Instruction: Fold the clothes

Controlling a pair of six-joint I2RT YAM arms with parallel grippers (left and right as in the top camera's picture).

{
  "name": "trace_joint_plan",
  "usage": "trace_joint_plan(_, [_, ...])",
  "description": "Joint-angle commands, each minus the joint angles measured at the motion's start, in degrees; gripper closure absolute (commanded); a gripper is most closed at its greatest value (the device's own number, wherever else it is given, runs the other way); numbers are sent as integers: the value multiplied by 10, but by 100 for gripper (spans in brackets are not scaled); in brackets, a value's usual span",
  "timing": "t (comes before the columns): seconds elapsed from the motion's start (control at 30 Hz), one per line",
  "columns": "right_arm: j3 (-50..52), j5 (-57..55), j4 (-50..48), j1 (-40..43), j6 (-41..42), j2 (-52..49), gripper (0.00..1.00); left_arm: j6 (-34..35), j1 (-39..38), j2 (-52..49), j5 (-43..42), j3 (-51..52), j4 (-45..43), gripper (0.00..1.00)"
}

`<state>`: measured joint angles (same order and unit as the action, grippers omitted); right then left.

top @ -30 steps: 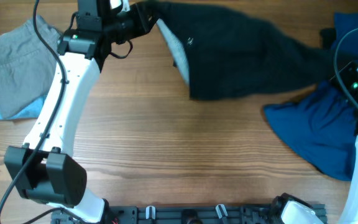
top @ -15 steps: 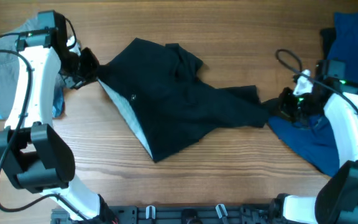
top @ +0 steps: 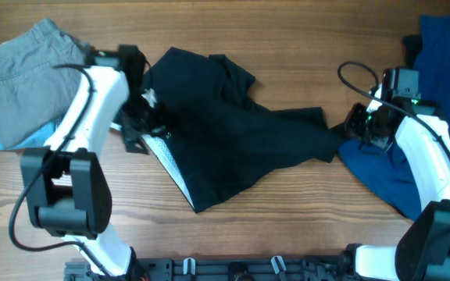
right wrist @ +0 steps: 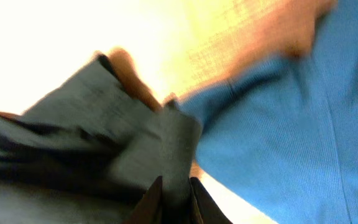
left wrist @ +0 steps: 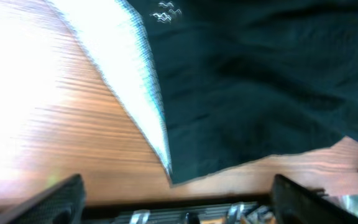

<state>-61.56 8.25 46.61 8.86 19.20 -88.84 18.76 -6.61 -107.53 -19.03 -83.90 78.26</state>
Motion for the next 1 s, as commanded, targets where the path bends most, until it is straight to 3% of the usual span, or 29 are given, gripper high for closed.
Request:
trace_joint_plan(0.0, [-58, 23, -25, 0, -12, -5, 85, 34, -54, -4, -99, 115, -63, 8])
trace_joint_plan(0.2, [-62, 21, -19, 0, -12, -5, 81, 175, -127, -4, -99, 278, -260, 12])
trace_joint_plan(0.27, [-62, 21, -17, 0, -12, -5, 80, 204, -142, -4, -99, 316, -296, 19])
trace_joint_plan(0.3, [-62, 21, -18, 0, -12, -5, 80, 205, -142, -4, -97, 324, -299, 41])
trace_joint_plan(0.33, [-62, 21, -18, 0, -12, -5, 80, 205, -140, -4, -83, 328, -290, 71])
trace_joint_plan(0.37, [-62, 25, -22, 0, -23, -5, 80, 205, -135, -4, -61, 328, -273, 87])
trace_joint_plan(0.4, [-62, 64, -33, 0, -61, -5, 80, 205, -127, -4, -31, 328, -245, 96])
trace_joint_plan(0.47, [-62, 190, -61, -1, -134, -5, 79, 187, -104, -4, 33, 328, -186, 96])
trace_joint_plan(0.57, [-62, 266, -128, -33, -147, -7, 72, 144, -39, -4, 61, 328, -128, 96])
trace_joint_plan(0.73, [-62, 236, -309, -180, -139, -84, 35, 140, 75, -4, 87, 328, -134, 96])
trace_joint_plan(0.8, [-62, 206, -375, -201, -79, -141, 33, 140, 114, -4, 87, 328, -150, 96])
trace_joint_plan(0.83, [-62, 217, -454, -210, -51, -200, 33, 141, 137, -4, 86, 328, -162, 96])
trace_joint_plan(0.97, [-62, 221, -558, -222, -50, -294, 32, 140, 145, -4, 86, 328, -172, 96])
